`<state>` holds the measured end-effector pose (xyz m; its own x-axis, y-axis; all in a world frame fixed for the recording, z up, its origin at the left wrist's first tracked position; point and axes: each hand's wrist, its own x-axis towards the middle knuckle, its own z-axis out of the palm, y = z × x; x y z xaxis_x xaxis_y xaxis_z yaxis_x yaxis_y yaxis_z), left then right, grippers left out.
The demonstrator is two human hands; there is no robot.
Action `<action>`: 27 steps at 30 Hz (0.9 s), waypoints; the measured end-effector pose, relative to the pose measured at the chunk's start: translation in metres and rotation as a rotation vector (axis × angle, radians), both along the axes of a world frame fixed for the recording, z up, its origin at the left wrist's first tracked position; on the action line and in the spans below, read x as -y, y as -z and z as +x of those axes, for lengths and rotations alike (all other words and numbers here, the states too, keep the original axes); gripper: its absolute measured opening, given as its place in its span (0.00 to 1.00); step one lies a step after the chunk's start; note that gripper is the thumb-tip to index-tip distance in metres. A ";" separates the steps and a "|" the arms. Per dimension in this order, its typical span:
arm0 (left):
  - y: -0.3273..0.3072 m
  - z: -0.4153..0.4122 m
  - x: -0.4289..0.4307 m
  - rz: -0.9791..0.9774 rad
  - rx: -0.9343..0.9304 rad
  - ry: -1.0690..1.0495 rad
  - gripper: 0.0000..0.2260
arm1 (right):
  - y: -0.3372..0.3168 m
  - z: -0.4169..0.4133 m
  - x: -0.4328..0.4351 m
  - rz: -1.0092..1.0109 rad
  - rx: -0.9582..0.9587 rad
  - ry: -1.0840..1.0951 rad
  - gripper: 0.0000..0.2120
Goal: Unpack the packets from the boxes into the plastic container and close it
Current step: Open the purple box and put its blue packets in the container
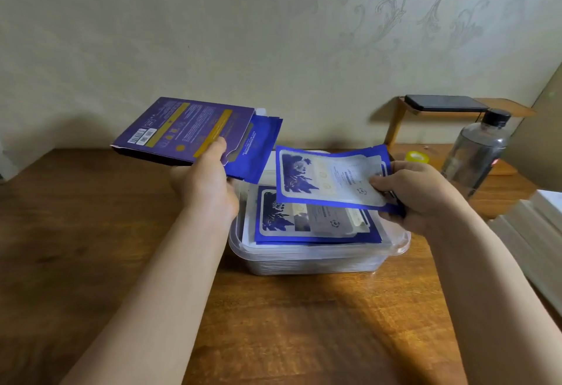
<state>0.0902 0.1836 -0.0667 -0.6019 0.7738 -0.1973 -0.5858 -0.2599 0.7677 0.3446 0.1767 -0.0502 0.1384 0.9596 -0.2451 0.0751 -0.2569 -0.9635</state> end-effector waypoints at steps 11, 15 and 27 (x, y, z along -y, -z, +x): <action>0.011 0.009 -0.005 0.031 -0.061 -0.015 0.19 | 0.003 -0.026 0.008 0.007 0.237 -0.029 0.04; 0.017 0.013 -0.006 0.034 -0.125 -0.024 0.21 | 0.010 -0.027 0.004 0.057 0.380 -0.032 0.07; 0.017 0.014 -0.005 0.046 -0.114 -0.037 0.22 | -0.002 -0.045 0.002 0.422 1.264 -0.505 0.25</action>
<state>0.1045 0.1885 -0.0834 -0.6466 0.7574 -0.0911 -0.4847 -0.3158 0.8157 0.2993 0.1751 -0.0480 -0.3279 0.9399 0.0953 0.9235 0.3402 -0.1770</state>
